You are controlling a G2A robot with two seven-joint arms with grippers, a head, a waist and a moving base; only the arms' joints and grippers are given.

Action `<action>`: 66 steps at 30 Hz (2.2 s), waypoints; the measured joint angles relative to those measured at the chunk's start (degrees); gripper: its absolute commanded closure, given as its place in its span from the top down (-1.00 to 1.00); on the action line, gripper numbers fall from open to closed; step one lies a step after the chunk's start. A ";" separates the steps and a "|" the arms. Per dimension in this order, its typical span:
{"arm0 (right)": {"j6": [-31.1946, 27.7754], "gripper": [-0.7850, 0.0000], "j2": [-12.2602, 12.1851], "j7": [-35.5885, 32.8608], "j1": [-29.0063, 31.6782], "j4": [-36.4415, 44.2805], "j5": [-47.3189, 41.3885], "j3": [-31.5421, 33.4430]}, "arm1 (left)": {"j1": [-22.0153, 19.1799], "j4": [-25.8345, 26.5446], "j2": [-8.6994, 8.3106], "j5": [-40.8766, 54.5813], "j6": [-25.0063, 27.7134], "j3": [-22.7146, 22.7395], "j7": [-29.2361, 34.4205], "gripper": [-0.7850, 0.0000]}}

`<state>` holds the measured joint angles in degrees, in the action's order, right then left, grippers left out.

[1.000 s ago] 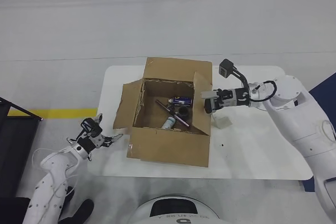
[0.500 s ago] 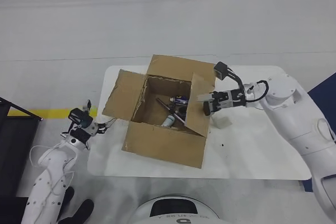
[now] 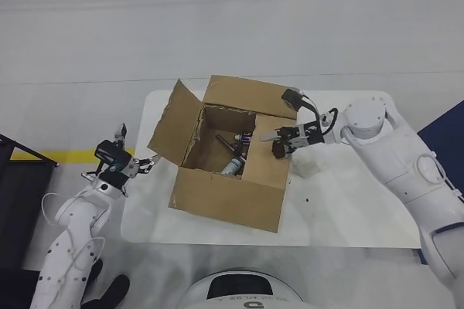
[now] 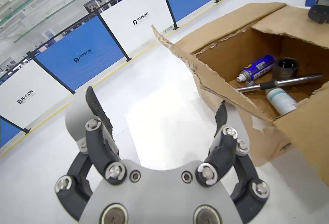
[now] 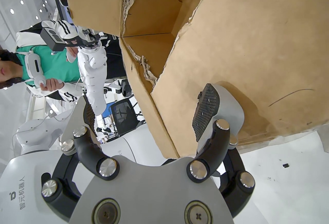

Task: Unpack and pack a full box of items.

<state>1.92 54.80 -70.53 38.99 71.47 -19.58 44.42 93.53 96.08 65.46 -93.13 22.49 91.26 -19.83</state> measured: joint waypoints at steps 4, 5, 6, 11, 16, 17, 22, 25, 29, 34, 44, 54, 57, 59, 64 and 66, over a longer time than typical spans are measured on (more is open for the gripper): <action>-1.31 1.00 -0.25 -0.33 -0.12 -0.18 -0.25 1.57 | -2.04 -0.43 0.10 -1.73 0.14 -2.40 1.13 1.00; -1.67 1.00 -0.41 -0.35 0.14 0.01 -0.42 2.16 | -2.34 -0.39 0.11 -2.08 0.26 -2.89 1.32 1.00; -2.17 1.00 -0.67 -0.43 0.63 0.36 -0.70 3.01 | -2.69 -0.27 0.13 -2.46 0.41 -3.49 1.63 1.00; -3.76 1.00 -1.97 -0.66 3.59 2.23 -1.67 6.80 | -3.63 -0.05 0.14 -3.42 1.83 -5.49 3.87 1.00; -5.64 1.00 -3.32 -2.58 7.02 2.83 -4.74 11.32 | -4.84 -0.58 0.03 -5.40 3.47 -6.96 9.04 1.00; -5.66 1.00 -3.33 -2.61 7.02 2.82 -4.78 11.34 | -4.94 -0.47 0.00 -5.32 3.44 -6.85 9.14 1.00; -5.60 1.00 -3.29 -2.51 6.91 2.81 -4.68 11.19 | -4.80 0.32 -0.06 -1.18 3.24 -5.12 10.74 1.00; -5.60 1.00 -3.30 -2.51 6.91 2.81 -4.68 11.19 | -3.95 1.08 -0.23 -1.03 3.56 -4.44 10.87 1.00; -6.37 1.00 -3.28 -1.34 7.64 1.80 -5.80 12.21 | -2.27 2.17 -0.42 -0.46 3.79 -3.46 10.11 1.00; -10.97 1.00 -2.85 17.37 10.75 -3.91 -10.46 16.63 | -1.57 2.50 -0.44 0.68 3.45 -2.89 10.28 1.00; -7.02 1.00 1.76 27.67 4.34 -15.17 -6.32 8.02 | -1.59 2.49 -0.44 0.64 3.46 -2.91 10.28 1.00; -24.01 1.00 5.49 17.80 1.35 -24.00 -21.80 8.58 | -0.77 0.15 -0.68 3.15 1.77 0.20 9.92 1.00; -26.39 1.00 5.97 10.36 1.14 -25.88 -26.61 9.34 | -0.54 -0.94 -0.91 4.63 2.26 2.32 9.38 1.00; -26.34 1.00 6.16 4.24 0.54 -27.31 -28.46 9.55 | -0.35 -1.79 -1.14 4.98 3.06 3.82 8.82 1.00; -25.56 1.00 6.23 -7.13 -2.03 -30.17 -23.10 7.97 | 0.52 -2.96 -1.71 2.92 6.01 5.60 6.61 1.00; -24.91 1.00 6.44 -7.94 -2.94 -30.76 -20.54 7.27 | 1.07 -2.99 -2.06 0.25 8.49 5.48 5.30 1.00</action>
<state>-22.98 61.24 -78.47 36.05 40.71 -40.12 51.69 94.60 93.09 63.39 -92.88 30.97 96.74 -14.53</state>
